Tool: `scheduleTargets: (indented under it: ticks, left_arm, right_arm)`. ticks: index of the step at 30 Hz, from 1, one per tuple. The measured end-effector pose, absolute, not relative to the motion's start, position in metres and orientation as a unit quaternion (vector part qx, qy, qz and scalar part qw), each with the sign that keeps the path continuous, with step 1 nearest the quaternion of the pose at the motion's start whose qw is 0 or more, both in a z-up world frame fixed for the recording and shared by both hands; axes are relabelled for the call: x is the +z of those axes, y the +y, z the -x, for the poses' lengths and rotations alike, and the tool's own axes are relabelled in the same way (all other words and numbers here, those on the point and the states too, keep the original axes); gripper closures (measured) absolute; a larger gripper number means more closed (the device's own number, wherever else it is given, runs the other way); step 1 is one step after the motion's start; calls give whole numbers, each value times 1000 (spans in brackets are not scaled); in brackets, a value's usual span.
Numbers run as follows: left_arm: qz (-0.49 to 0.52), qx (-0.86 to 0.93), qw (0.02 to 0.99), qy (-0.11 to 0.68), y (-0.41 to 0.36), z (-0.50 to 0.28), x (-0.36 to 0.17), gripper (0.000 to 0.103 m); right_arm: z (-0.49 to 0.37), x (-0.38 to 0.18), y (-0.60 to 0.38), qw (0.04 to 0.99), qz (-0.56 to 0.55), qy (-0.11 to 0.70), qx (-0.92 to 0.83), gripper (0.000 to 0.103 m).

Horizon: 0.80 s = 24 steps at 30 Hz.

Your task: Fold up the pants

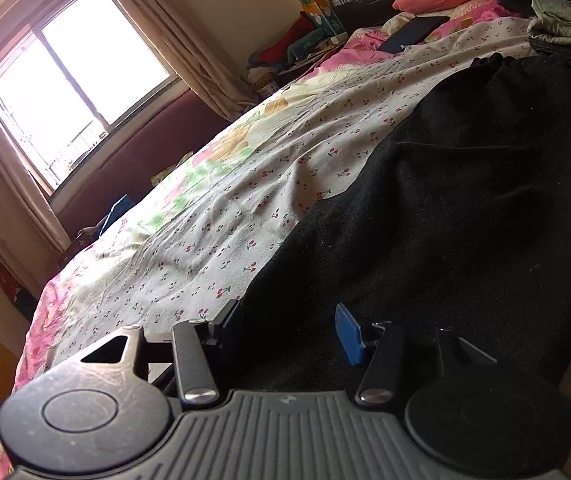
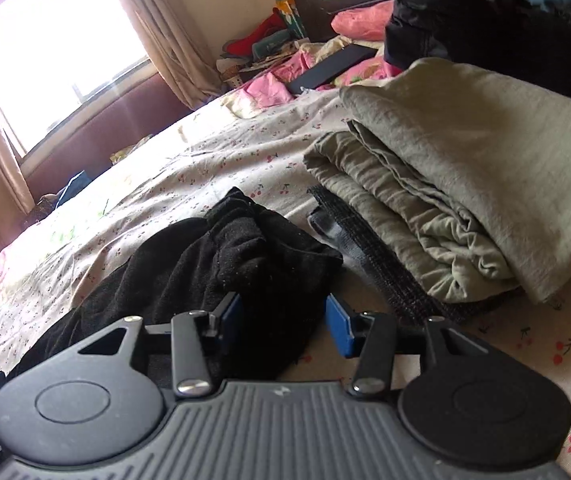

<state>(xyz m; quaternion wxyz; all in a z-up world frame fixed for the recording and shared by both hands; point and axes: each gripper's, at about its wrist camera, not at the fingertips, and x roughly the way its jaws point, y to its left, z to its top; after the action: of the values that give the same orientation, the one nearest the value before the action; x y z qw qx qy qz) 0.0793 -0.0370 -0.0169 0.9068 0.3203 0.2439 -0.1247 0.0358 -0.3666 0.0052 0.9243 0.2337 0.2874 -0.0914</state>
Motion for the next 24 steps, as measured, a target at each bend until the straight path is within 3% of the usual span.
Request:
scheduleTargets:
  ticks: [7, 11, 12, 18, 24]
  left_arm:
    - [-340, -145, 898, 238, -53, -72, -19, 38]
    - [-343, -155, 896, 236, -58, -70, -17, 38]
    - [-343, -158, 896, 236, -58, -70, -17, 38]
    - [-319, -183, 900, 235, -64, -63, -13, 38]
    - [-312, -206, 895, 245, -72, -56, -28, 39]
  right_arm:
    - [-54, -19, -377, 883, -344, 318, -33, 56]
    - [-58, -13, -387, 874, -391, 288, -19, 97]
    - [-58, -10, -387, 877, -392, 277, -16, 100]
    - [-54, 9, -384, 903, -355, 243, -24, 101]
    - [-52, -39, -395, 874, -370, 302, -88, 101]
